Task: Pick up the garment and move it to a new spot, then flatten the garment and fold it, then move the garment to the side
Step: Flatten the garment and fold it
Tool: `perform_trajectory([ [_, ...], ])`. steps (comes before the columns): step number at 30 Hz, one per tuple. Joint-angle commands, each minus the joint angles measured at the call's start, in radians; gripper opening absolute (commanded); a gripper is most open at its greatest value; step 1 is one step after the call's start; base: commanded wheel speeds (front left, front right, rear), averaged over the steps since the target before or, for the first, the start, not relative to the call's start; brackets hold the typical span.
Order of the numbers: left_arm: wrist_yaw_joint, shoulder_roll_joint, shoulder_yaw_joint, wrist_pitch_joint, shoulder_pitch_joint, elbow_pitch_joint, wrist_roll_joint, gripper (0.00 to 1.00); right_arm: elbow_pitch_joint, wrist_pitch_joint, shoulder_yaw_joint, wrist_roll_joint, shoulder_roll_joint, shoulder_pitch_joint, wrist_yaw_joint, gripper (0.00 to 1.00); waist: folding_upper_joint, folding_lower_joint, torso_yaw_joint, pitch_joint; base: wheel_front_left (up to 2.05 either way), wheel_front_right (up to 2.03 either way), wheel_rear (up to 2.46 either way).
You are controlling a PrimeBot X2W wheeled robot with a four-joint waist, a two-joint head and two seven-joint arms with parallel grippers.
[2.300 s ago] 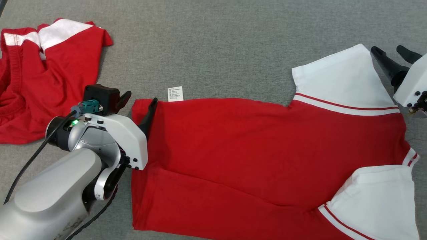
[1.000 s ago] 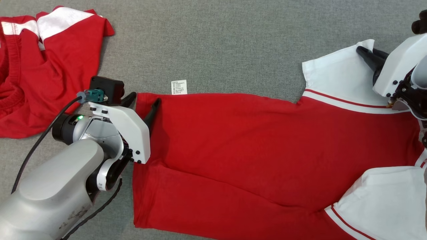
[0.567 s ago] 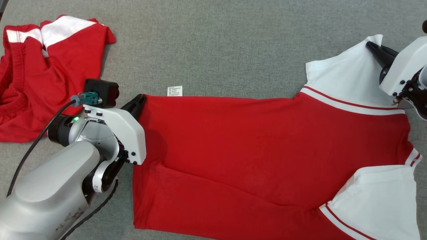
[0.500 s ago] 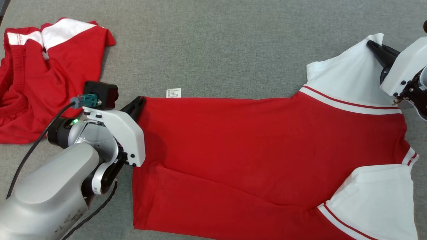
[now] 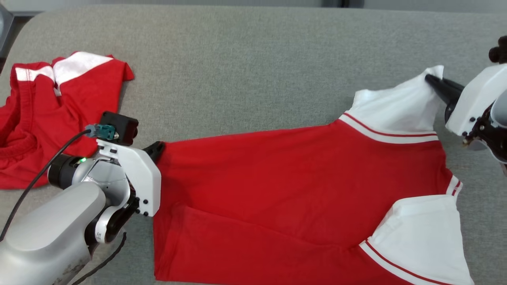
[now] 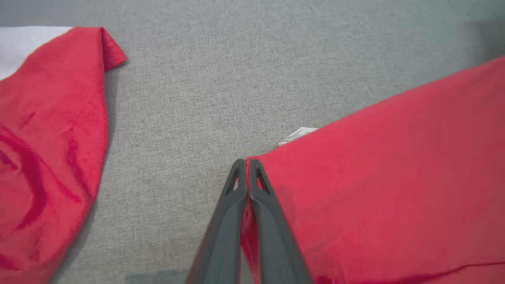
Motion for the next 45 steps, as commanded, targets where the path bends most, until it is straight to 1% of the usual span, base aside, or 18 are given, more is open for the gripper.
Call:
perform_trajectory([
  [1, -0.009, 0.017, -0.009, 0.023, 0.006, 0.000, -0.007, 0.00, -0.011, 0.014, 0.010, 0.014, -0.018, 0.026, 0.002, 0.00, 0.0000, 0.0000, -0.015, -0.033, 0.00, 0.00, 0.00],
  [12, -0.017, 0.075, -0.044, 0.089, 0.041, -0.013, -0.019, 0.00, -0.108, 0.048, 0.035, 0.049, -0.075, 0.139, 0.002, 0.00, 0.0000, 0.0000, -0.057, -0.124, 0.00, 0.00, 0.00],
  [15, -0.011, 0.080, -0.051, 0.099, 0.055, -0.030, -0.024, 0.00, -0.131, 0.053, 0.031, 0.055, -0.085, 0.166, 0.002, 0.00, 0.0000, 0.0000, -0.063, -0.136, 0.00, 0.00, 0.00],
  [21, -0.018, 0.097, -0.076, 0.143, 0.062, -0.078, -0.023, 0.00, -0.200, 0.083, 0.014, 0.076, -0.110, 0.236, 0.002, 0.00, 0.0000, 0.0000, -0.067, -0.155, 0.00, 0.00, 0.00],
  [27, -0.016, 0.111, -0.094, 0.186, 0.072, -0.094, -0.036, 0.00, -0.259, 0.132, -0.007, 0.092, -0.124, 0.306, 0.002, 0.00, 0.0000, 0.0000, -0.068, -0.174, 0.00, 0.00, 0.00],
  [30, -0.025, 0.123, -0.110, 0.216, 0.080, -0.095, -0.043, 0.00, -0.295, 0.188, -0.034, 0.090, -0.140, 0.364, 0.002, 0.00, 0.0000, 0.0000, -0.073, -0.184, 0.00, 0.00, 0.00],
  [38, -0.032, 0.128, -0.136, 0.256, 0.092, -0.108, -0.038, 0.00, -0.378, 0.289, -0.116, 0.058, -0.117, 0.475, 0.002, 0.00, 0.0000, 0.0000, -0.083, -0.187, 0.00, 0.00, 0.00],
  [45, -0.035, 0.112, -0.153, 0.272, 0.113, -0.105, -0.032, 0.00, -0.431, 0.390, -0.215, 0.009, -0.064, 0.578, 0.002, 0.00, 0.0000, 0.0000, -0.087, -0.186, 0.00, 0.00, 0.00],
])
